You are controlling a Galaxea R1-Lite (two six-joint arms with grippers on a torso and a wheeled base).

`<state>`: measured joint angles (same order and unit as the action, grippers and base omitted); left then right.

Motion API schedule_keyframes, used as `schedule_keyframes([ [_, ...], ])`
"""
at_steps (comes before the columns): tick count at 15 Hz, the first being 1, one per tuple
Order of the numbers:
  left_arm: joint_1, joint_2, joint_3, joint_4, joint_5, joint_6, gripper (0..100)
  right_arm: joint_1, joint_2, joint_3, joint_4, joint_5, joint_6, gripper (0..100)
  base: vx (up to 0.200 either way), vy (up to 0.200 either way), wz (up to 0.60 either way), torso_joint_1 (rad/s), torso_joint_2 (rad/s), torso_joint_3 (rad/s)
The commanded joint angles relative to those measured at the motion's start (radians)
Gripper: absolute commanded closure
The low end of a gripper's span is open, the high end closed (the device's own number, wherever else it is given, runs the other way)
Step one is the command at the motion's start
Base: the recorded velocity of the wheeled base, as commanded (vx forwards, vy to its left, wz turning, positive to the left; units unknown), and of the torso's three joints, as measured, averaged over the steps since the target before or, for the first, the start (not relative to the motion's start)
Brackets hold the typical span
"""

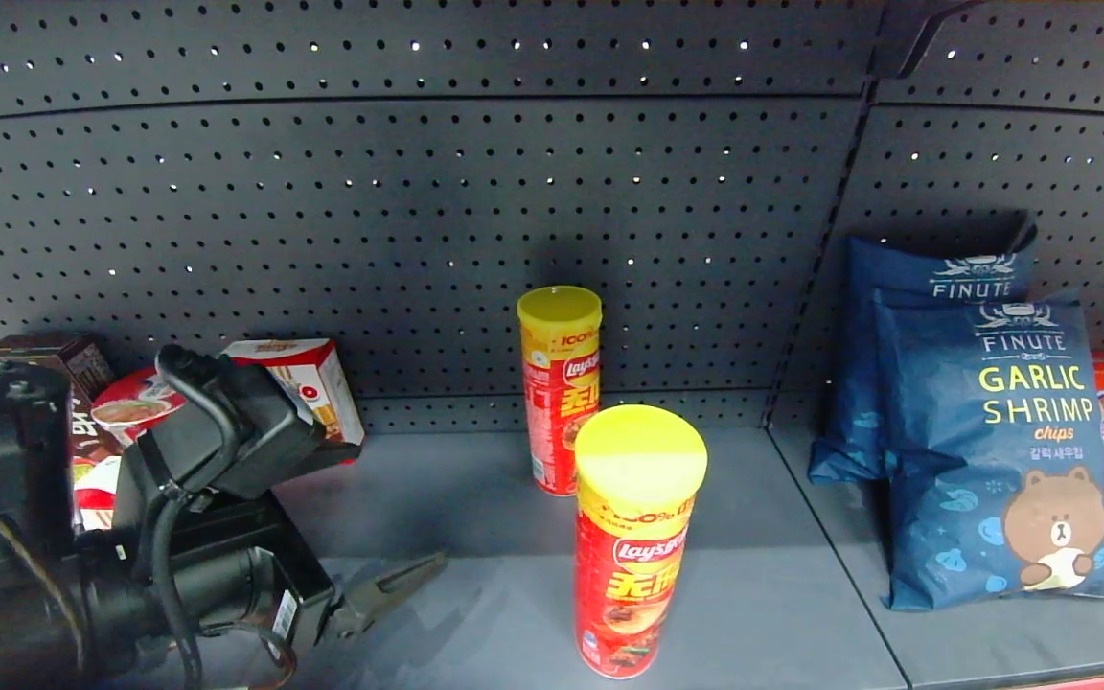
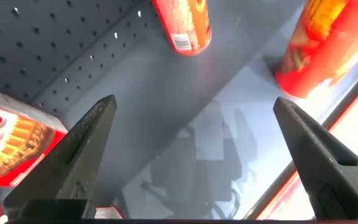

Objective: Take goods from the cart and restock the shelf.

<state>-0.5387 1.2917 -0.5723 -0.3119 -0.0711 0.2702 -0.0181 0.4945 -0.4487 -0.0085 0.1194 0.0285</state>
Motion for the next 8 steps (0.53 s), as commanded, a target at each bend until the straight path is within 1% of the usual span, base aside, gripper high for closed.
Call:
schedule_keyframes([
  [1, 0.003, -0.003, 0.032, -0.009, -0.001, 0.0, 0, 0.193, 0.302, -0.182, -0.001, 0.009, -0.052, 0, 0.0, 0.0, 0.0, 0.0, 0.0, 0.0],
  [2, 0.003, -0.005, 0.031, -0.009, -0.001, 0.0, 0, 0.254, 0.363, -0.212, -0.005, -0.012, -0.085, 0, 0.0, 0.0, 0.0, 0.0, 0.0, 0.0],
  [3, 0.003, -0.005, 0.031, -0.009, -0.001, 0.0, 0, 0.254, 0.363, -0.212, -0.005, -0.012, -0.085, 0, 0.0, 0.0, 0.0, 0.0, 0.0, 0.0],
  [4, 0.003, -0.005, 0.026, -0.007, 0.001, 0.0, 0, 0.348, 0.42, -0.229, -0.011, -0.061, -0.101, 0, 0.0, 0.0, 0.0, 0.0, 0.0, 0.0],
  [5, 0.003, -0.005, 0.025, -0.006, 0.002, -0.002, 0, 0.368, 0.443, -0.22, 0.001, -0.136, -0.105, 0, 0.0, 0.0, 0.0, 0.0, 0.0, 0.0],
  [7, 0.003, -0.005, 0.026, -0.004, 0.004, -0.002, 0, 0.389, 0.457, -0.222, 0.005, -0.153, -0.108, 0, 0.0, 0.0, 0.0, 0.0, 0.0, 0.0],
  [8, 0.003, -0.005, 0.031, 0.001, 0.004, -0.002, 0, 0.395, 0.507, -0.248, 0.01, -0.268, -0.108, 0, 0.0, 0.0, 0.0, 0.0, 0.0, 0.0],
])
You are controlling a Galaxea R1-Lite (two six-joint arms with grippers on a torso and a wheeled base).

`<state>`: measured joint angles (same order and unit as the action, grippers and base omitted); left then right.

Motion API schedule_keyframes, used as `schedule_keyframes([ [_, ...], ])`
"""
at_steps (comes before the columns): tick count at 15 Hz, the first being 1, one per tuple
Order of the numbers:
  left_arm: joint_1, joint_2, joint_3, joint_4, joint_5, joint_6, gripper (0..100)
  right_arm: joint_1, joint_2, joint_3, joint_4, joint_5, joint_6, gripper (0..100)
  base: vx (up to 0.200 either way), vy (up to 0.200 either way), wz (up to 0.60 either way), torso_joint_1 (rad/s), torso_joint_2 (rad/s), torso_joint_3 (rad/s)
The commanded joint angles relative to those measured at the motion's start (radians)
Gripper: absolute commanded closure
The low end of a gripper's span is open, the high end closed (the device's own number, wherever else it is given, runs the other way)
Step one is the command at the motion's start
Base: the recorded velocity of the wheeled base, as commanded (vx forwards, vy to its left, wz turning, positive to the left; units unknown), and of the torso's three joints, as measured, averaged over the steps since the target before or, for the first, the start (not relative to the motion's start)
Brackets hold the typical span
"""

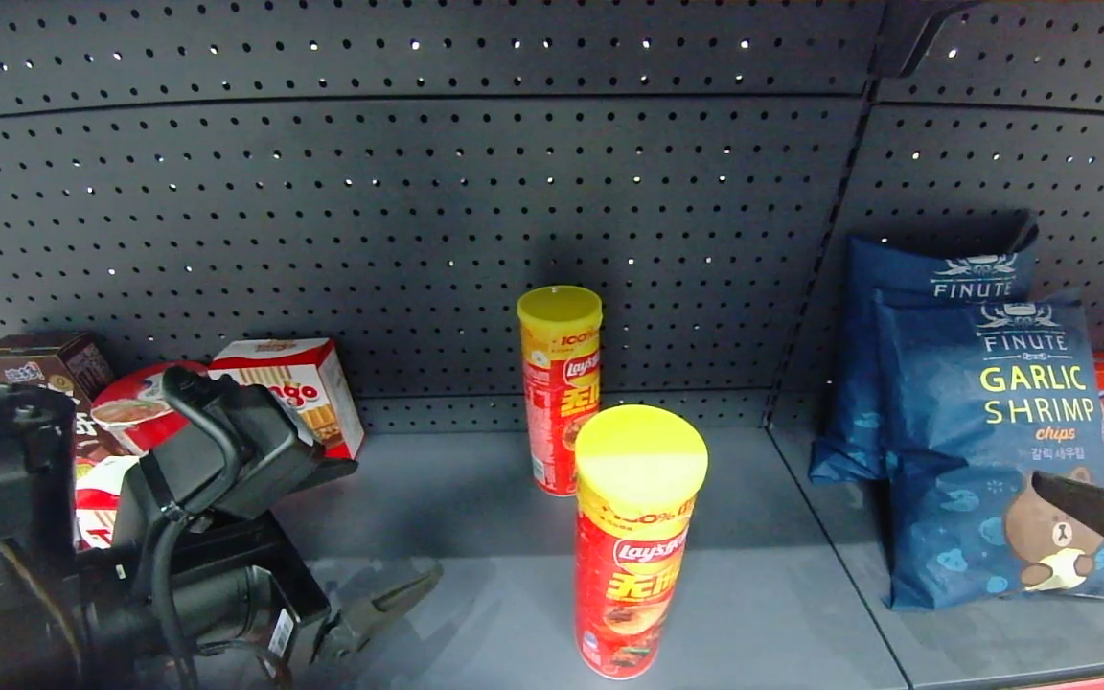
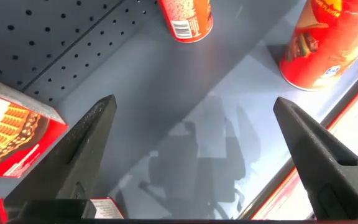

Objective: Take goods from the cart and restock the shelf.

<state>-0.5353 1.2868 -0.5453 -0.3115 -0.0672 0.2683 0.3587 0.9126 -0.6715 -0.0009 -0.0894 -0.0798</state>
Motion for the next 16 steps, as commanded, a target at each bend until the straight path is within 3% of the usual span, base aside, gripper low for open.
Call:
schedule_keyframes([
  [1, 0.0, 0.002, 0.007, 0.002, 0.0, 0.0, 0, 0.011, 0.112, -0.04, 0.002, -0.101, 0.0, 0, 0.0, 0.0, 0.0, 0.0, 0.0, 0.0],
  [12, 0.0, 0.008, 0.01, 0.0, -0.002, 0.0, 0, -0.011, 0.115, -0.048, -0.013, -0.099, 0.008, 0, 0.0, 0.0, 0.11, 0.0, 0.0, 0.0],
  [16, -0.002, 0.006, 0.004, -0.006, -0.003, 0.002, 0, 0.005, 0.115, 0.024, -0.177, 0.016, -0.002, 0, 0.0, 0.0, 0.0, 0.0, 0.0, 0.0],
])
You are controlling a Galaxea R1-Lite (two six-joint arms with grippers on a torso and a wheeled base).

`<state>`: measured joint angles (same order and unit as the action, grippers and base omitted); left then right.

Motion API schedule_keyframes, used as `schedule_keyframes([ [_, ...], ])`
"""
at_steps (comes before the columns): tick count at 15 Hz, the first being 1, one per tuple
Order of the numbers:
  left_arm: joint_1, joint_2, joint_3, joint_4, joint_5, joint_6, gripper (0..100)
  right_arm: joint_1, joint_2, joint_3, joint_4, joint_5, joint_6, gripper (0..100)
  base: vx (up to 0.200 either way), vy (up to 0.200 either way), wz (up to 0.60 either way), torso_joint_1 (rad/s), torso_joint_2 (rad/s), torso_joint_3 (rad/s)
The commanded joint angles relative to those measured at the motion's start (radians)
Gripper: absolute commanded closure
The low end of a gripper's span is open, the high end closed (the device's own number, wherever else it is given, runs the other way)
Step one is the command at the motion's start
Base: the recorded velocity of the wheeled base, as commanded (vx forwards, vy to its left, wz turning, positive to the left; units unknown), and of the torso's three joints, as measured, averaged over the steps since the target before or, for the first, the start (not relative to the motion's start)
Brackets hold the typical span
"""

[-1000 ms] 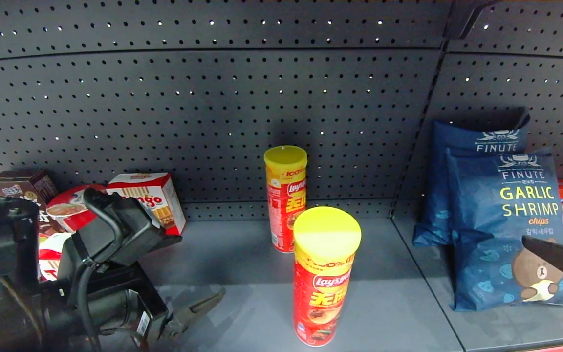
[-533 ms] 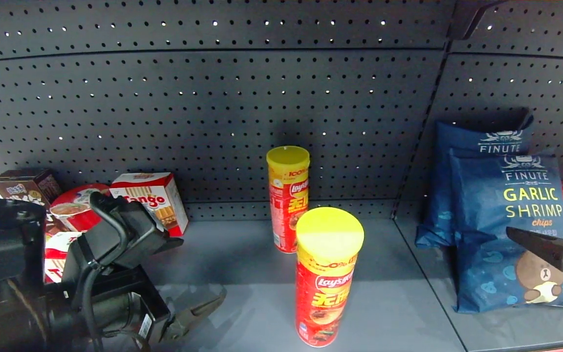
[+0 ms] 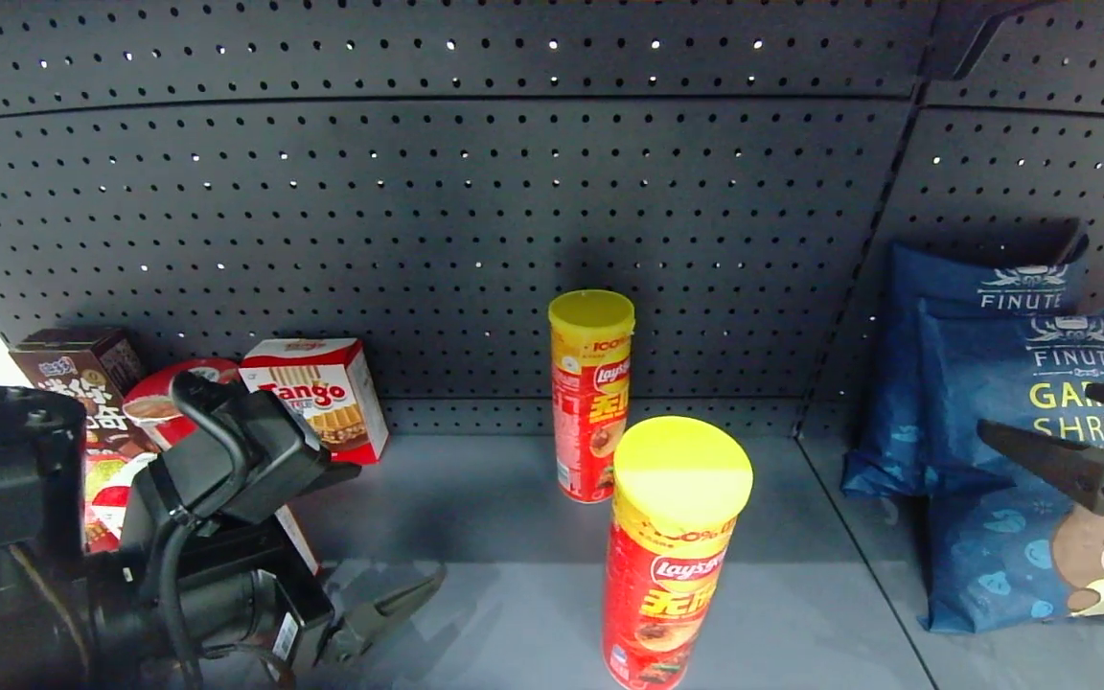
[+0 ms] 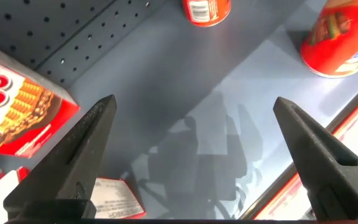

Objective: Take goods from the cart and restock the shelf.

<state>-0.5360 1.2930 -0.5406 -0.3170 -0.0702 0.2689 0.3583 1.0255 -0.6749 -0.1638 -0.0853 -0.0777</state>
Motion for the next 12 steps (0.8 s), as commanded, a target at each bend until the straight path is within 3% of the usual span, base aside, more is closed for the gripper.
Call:
schedule_keyframes([
  [1, -0.001, -0.001, 0.002, -0.002, 0.0, 0.001, 0, 0.028, 0.015, 0.047, -0.036, 0.016, -0.002, 0, 0.0, 0.0, 0.0, 0.0, 0.0, 0.0],
  [6, -0.002, -0.004, 0.005, -0.002, 0.0, 0.001, 0, 0.205, 0.116, 0.052, -0.049, 0.016, -0.007, 0, 0.0, 0.0, 0.0, 0.0, 0.0, 0.0],
  [12, -0.002, 0.017, 0.001, -0.002, -0.002, 0.003, 0, 0.277, 0.22, 0.074, -0.056, 0.013, -0.005, 0, 0.0, 0.0, 0.0, 0.0, 0.0, 0.0],
])
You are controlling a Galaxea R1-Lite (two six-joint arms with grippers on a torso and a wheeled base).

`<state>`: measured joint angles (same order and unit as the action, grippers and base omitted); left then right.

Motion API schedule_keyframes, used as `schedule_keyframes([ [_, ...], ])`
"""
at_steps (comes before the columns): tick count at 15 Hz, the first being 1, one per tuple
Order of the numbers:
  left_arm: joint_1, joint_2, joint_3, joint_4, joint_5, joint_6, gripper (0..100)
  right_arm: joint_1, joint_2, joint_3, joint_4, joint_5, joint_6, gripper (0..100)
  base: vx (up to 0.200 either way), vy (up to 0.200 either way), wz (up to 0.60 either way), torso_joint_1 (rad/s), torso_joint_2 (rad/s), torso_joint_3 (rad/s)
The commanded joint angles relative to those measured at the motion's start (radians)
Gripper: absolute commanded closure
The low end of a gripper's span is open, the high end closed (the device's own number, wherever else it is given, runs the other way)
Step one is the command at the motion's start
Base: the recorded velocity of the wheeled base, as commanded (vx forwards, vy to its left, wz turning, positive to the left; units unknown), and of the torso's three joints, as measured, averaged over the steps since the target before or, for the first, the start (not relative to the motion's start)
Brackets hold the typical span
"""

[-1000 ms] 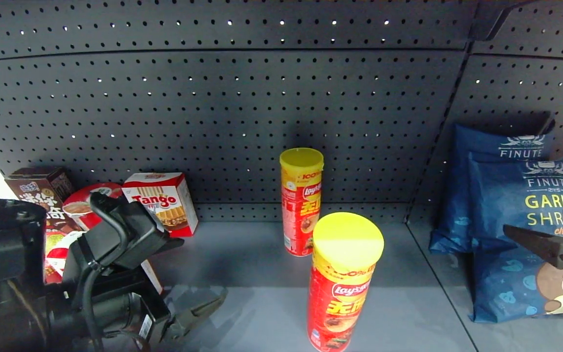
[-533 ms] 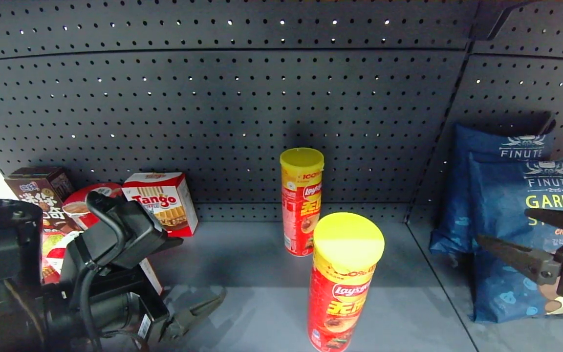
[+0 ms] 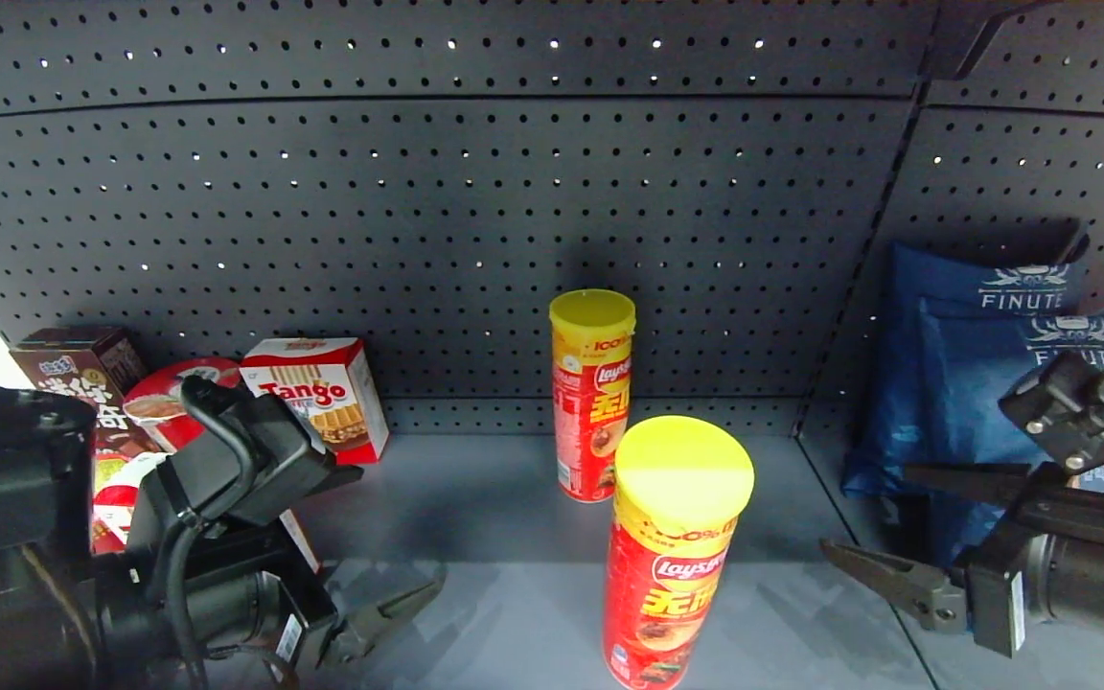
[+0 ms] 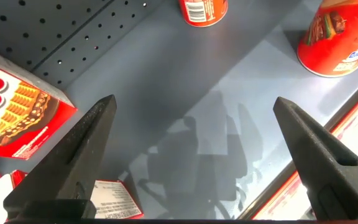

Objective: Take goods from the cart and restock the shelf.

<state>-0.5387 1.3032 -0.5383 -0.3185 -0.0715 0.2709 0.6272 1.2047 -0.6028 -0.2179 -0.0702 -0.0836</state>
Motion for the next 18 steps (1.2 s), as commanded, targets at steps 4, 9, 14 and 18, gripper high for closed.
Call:
schedule_keyframes([
  [4, 0.005, 0.022, 0.0, -0.001, 0.002, -0.001, 0, 0.012, 0.199, 0.023, -0.179, -0.022, 0.001, 0, 0.0, 0.0, 0.0, 0.0, 0.0, 0.0],
  [9, 0.013, 0.056, -0.014, -0.002, 0.002, 0.002, 0, 0.054, 0.254, 0.067, -0.233, -0.034, 0.001, 0, 0.0, 0.0, 0.0, 0.0, 0.0, 0.0],
  [14, 0.034, 0.079, -0.06, -0.01, 0.002, 0.002, 0, 0.089, 0.311, 0.047, -0.238, -0.034, -0.001, 0, 0.0, 0.0, 0.0, 0.0, 0.0, 0.0],
  [18, 0.034, 0.084, -0.065, -0.011, 0.002, 0.002, 0, 0.127, 0.329, 0.031, -0.239, -0.037, 0.001, 0, 0.0, 0.0, 0.0, 0.0, 0.0, 0.0],
])
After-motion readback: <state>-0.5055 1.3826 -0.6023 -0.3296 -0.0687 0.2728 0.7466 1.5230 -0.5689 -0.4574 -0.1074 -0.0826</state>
